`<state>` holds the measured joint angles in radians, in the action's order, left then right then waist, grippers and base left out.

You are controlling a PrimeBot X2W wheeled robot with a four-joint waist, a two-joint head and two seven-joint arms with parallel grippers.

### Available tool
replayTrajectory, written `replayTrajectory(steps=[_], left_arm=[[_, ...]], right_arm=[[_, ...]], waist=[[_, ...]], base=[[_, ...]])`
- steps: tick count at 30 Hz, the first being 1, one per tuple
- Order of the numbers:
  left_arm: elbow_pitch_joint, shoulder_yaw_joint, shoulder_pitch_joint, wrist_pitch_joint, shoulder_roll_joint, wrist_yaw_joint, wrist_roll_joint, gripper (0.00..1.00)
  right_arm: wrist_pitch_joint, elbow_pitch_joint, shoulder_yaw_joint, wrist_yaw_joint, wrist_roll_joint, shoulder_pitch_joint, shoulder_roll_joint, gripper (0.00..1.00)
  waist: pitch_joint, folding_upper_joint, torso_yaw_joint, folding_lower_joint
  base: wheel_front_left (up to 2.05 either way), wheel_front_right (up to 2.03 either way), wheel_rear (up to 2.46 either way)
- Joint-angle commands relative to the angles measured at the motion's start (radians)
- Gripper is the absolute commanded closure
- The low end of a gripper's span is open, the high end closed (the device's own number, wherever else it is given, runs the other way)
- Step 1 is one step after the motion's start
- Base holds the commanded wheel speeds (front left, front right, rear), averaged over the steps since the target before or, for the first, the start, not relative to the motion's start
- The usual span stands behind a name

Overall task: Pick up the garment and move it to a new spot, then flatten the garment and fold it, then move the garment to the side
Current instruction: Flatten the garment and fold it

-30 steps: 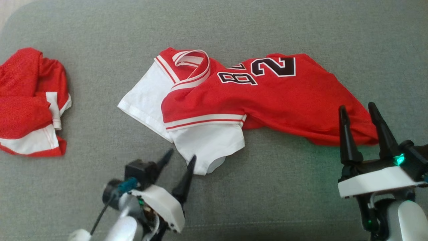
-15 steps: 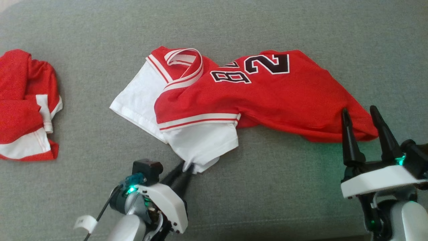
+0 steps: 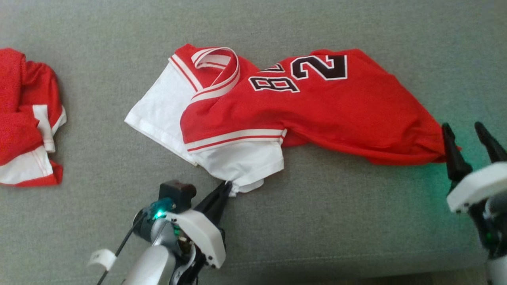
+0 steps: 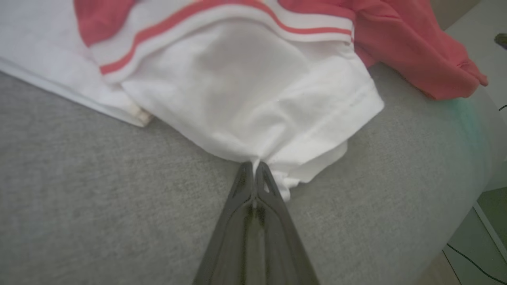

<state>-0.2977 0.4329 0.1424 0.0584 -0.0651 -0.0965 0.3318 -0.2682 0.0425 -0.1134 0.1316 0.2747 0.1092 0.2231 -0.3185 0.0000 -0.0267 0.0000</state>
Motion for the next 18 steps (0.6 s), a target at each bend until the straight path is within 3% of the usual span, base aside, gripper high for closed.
replayTrajectory(steps=[1, 12, 13, 14, 16, 18], left_arm=[[0.006, -0.027, 0.025, -0.002, -0.011, 0.010, -0.012, 1.00], [0.004, -0.022, 0.060, -0.030, -0.013, 0.012, -0.011, 1.00], [0.004, -0.022, 0.064, -0.033, -0.014, 0.012, -0.011, 1.00], [0.003, -0.023, 0.067, -0.036, -0.014, 0.013, -0.011, 1.00], [0.002, -0.024, 0.073, -0.044, -0.017, 0.015, -0.013, 1.00], [0.004, -0.027, 0.077, -0.060, -0.021, 0.020, -0.017, 1.00]], right_arm=[[-0.023, -0.025, 0.029, -0.001, 0.013, 0.031, 0.031, 0.00], [-0.363, 0.041, 0.086, -0.001, 0.095, 0.124, 0.114, 0.00], [-0.386, 0.041, 0.085, -0.001, 0.100, 0.125, 0.115, 0.04], [-0.404, 0.037, 0.084, -0.001, 0.103, 0.126, 0.115, 0.41], [-0.413, 0.020, 0.078, -0.001, 0.111, 0.126, 0.111, 1.00], [-0.393, -0.003, 0.071, -0.001, 0.110, 0.124, 0.109, 1.00]], waist=[[-0.013, 0.0000, 0.006, 0.0000], [-0.063, 0.0000, 0.030, 0.0000], [-0.067, 0.0000, 0.031, 0.0000], [-0.069, 0.0000, 0.032, 0.0000], [-0.072, 0.0000, 0.034, 0.0000], [-0.073, 0.0000, 0.034, 0.0000]], base=[[0.00, 0.00, 0.00], [0.00, 0.00, 0.00], [0.00, 0.00, 0.00], [0.00, 0.00, 0.00], [0.00, 0.00, 0.00], [0.00, 0.00, 0.00]])
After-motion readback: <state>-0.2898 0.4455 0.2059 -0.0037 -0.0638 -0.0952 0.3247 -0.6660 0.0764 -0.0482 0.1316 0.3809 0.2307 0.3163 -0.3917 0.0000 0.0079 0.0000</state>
